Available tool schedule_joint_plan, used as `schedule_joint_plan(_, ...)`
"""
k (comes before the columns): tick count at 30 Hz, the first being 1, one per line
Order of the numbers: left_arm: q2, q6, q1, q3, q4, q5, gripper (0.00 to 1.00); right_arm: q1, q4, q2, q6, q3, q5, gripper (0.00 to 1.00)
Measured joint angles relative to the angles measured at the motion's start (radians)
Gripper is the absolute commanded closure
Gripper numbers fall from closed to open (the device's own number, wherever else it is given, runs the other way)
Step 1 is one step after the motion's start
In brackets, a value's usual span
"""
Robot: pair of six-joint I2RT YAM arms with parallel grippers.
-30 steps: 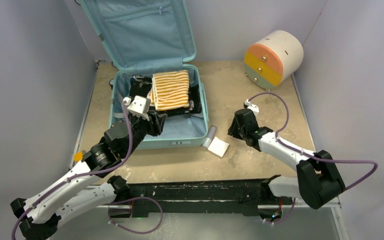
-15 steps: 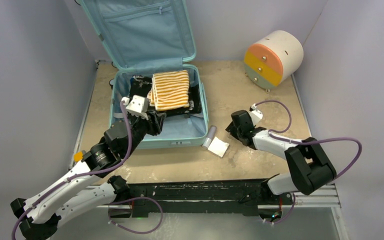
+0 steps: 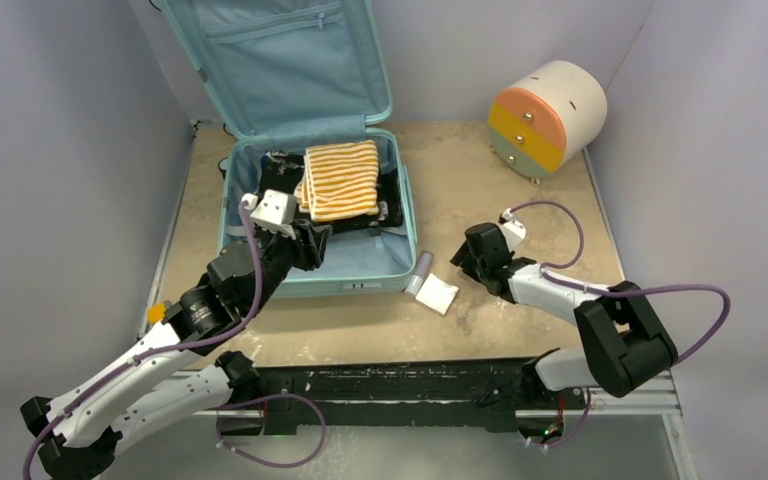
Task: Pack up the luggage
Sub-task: Pick up the makeup from the center of the board.
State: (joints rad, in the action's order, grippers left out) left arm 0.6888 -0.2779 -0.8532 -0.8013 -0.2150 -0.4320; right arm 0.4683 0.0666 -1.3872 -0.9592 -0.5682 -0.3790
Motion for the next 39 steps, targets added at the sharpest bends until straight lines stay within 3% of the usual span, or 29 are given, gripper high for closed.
schedule_joint_plan(17,-0.003,-0.018,0.000,-0.011,-0.012,0.001,0.54,0.048,-0.045,0.020,0.024,0.009,-0.015,0.42)
schedule_joint_plan(28,-0.019,-0.019,0.000,-0.013,-0.013,0.000,0.53,0.057,-0.079,0.027,0.024,0.009,-0.021,0.66)
schedule_joint_plan(33,-0.019,-0.019,0.000,-0.013,-0.014,0.000,0.54,0.061,-0.147,0.074,0.038,0.014,-0.012,0.69)
schedule_joint_plan(39,-0.019,-0.019,0.000,-0.013,-0.016,0.000,0.54,0.063,-0.288,0.245,0.089,0.019,0.008,0.69)
